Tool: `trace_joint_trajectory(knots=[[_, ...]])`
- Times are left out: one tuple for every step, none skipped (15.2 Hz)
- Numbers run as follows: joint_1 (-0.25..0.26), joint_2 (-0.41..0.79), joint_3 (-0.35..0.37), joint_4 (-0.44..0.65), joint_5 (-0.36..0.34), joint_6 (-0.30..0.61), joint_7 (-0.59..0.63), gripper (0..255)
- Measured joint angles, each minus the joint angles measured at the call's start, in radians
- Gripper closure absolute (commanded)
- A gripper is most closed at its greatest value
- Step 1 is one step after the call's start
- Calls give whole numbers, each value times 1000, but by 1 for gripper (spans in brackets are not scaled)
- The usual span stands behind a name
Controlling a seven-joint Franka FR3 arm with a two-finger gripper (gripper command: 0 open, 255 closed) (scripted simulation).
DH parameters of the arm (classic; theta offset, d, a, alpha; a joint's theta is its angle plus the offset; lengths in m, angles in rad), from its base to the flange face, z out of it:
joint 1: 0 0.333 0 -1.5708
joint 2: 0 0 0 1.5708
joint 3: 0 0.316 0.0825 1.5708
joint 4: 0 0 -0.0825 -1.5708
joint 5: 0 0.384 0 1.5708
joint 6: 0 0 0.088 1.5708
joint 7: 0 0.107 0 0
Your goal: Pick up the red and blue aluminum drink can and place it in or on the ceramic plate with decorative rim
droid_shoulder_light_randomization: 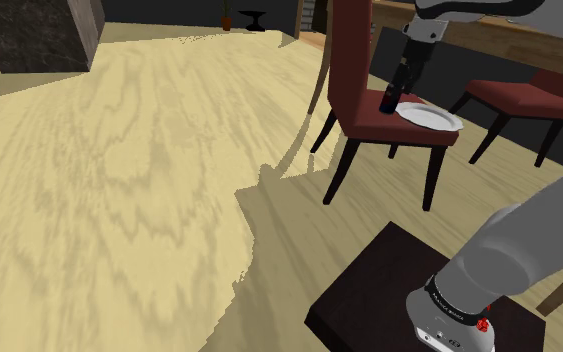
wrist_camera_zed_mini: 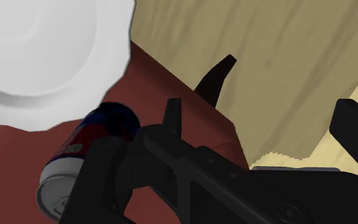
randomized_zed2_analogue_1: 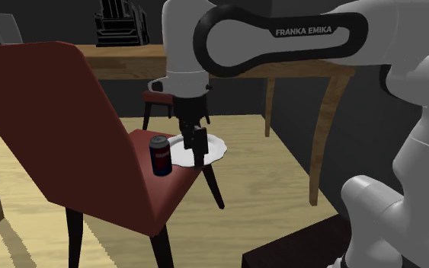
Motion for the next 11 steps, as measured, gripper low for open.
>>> trace_joint_trajectory(knots=[[-6,38,-17,44,10,-6,-24,0],[-12,79,-33,87,24,-8,-48,0],[-19,113,-47,128,35,-16,-69,0],[-28,150,-62,172,49,-25,-93,0],[-36,185,-74,214,64,-34,-112,0],[-49,230,-89,275,83,-52,-137,0],[-62,267,-100,320,101,-62,-158,0],[-81,321,-113,384,127,-78,-186,0],[-98,366,-122,438,149,-91,-205,0],[-110,388,-126,464,160,-98,-218,0],[-115,399,-128,472,166,-95,-225,0]])
